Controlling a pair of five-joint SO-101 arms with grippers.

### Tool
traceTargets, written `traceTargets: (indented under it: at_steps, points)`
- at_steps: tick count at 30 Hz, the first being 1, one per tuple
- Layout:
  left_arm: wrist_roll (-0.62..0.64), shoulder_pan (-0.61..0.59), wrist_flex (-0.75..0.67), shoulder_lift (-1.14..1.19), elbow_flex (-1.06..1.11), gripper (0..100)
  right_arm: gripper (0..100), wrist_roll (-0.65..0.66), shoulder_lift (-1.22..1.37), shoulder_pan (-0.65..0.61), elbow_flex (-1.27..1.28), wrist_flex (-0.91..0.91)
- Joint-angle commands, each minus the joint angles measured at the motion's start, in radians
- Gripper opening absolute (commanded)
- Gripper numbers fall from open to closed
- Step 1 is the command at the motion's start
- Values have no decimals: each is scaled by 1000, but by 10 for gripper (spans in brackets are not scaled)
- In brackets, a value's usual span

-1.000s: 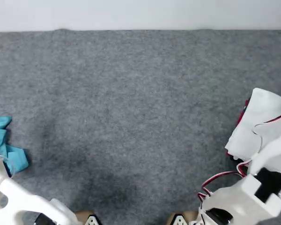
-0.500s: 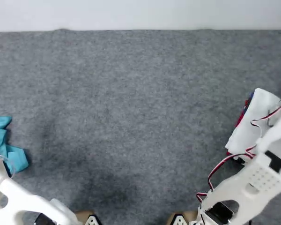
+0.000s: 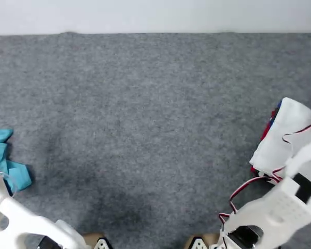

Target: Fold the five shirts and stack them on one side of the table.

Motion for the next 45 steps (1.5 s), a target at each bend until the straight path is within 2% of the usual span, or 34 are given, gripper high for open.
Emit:
traceTargets:
  at_steps: [1, 6, 11, 18, 25, 30, 40, 45]
  points:
    - [-6, 8, -15, -23, -4, 6, 12, 52, 30, 50, -31, -77]
    - [-6, 8, -17, -23, -4, 6, 12, 54, 147, 94, -32, -160]
    - [-6, 8, -17, -23, -4, 6, 11, 48, 51, 68, -32, -145]
    - [-6, 8, -12, -23, -4, 6, 11, 44, -94, -105, -26, -71]
    - [-5, 8, -9, -23, -4, 6, 10, -46, 97, -222, -25, -160]
    - [-5, 6, -9, -23, -2, 6, 10, -51, 237, -229, -32, -213]
    - [-5, 6, -9, -23, -2, 6, 11, -48, 36, -214, -32, -206]
    - [-2, 8, -9, -23, -2, 6, 10, -46, 130, -248, -29, -320]
